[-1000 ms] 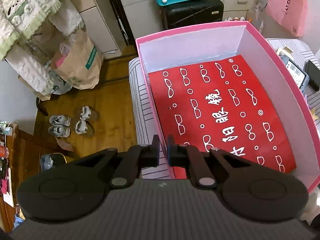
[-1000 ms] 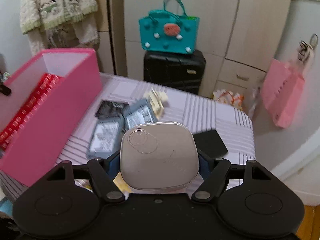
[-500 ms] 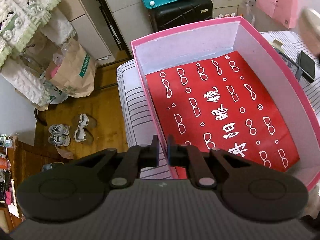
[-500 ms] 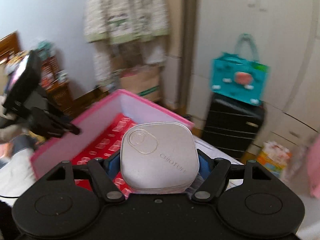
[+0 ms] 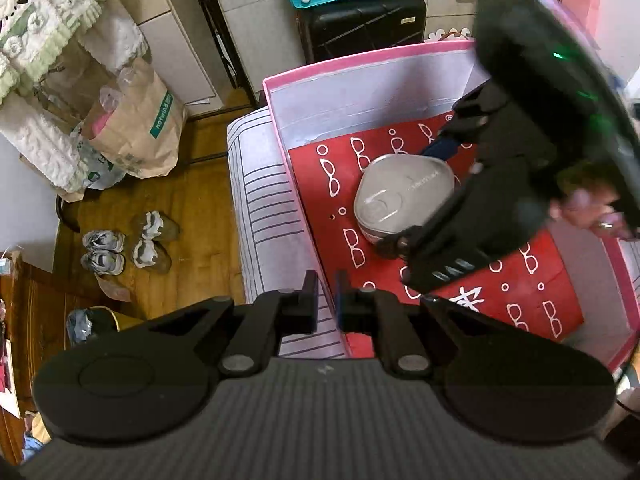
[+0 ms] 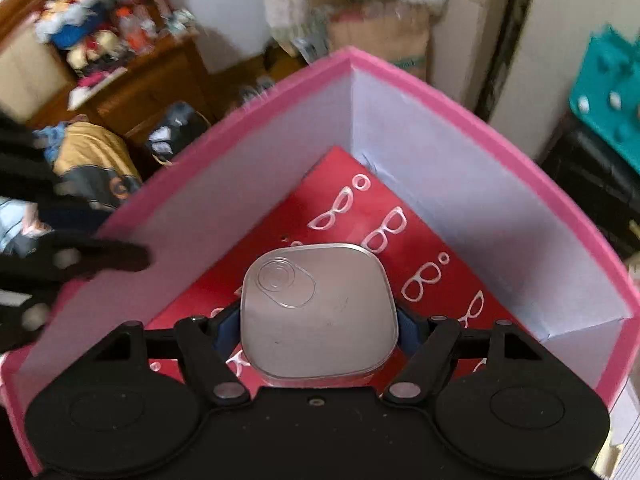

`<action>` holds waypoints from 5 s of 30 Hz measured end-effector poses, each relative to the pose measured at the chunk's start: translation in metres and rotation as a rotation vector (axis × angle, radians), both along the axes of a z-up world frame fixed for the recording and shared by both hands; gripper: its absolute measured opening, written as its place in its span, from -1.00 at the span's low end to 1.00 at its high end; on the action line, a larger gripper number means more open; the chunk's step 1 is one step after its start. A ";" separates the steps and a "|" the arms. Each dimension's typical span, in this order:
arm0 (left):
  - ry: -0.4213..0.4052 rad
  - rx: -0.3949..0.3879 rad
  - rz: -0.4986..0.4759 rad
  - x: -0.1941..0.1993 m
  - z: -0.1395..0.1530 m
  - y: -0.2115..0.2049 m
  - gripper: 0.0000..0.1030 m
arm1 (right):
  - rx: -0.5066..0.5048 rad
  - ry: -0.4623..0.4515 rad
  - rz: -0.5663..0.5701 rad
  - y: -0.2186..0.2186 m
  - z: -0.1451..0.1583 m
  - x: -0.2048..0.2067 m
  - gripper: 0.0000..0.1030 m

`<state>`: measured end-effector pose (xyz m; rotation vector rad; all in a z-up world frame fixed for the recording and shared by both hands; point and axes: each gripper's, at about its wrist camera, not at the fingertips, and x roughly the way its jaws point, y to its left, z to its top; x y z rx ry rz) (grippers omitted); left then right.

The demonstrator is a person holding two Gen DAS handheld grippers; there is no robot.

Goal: Organize rigid objects
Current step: 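Carry the beige case into the pink box and release it, then grasp the white charger cube with the right gripper, then carry the white charger into the pink box and release it, then grasp the black power bank with the right gripper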

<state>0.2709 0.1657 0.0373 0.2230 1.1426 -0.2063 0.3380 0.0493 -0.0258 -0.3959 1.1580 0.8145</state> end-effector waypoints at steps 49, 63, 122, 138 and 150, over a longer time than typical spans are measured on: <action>-0.043 -0.041 -0.015 -0.009 0.000 0.005 -0.83 | 0.071 0.017 -0.463 -0.220 -0.031 -0.159 0.09; -0.047 0.024 -0.048 -0.011 0.001 -0.004 -0.85 | 0.004 0.001 -0.404 -0.213 -0.019 -0.144 -0.05; -0.042 -0.064 -0.005 0.010 0.006 0.007 -0.86 | 0.191 -0.226 -0.632 -0.240 0.086 -0.105 0.25; -0.038 -0.044 0.008 0.012 0.006 0.002 -0.86 | 0.241 0.032 -0.997 -0.353 -0.031 -0.069 0.41; -0.010 -0.016 0.028 0.016 0.001 -0.001 -0.86 | 0.266 0.013 -1.001 -0.355 -0.046 -0.015 0.83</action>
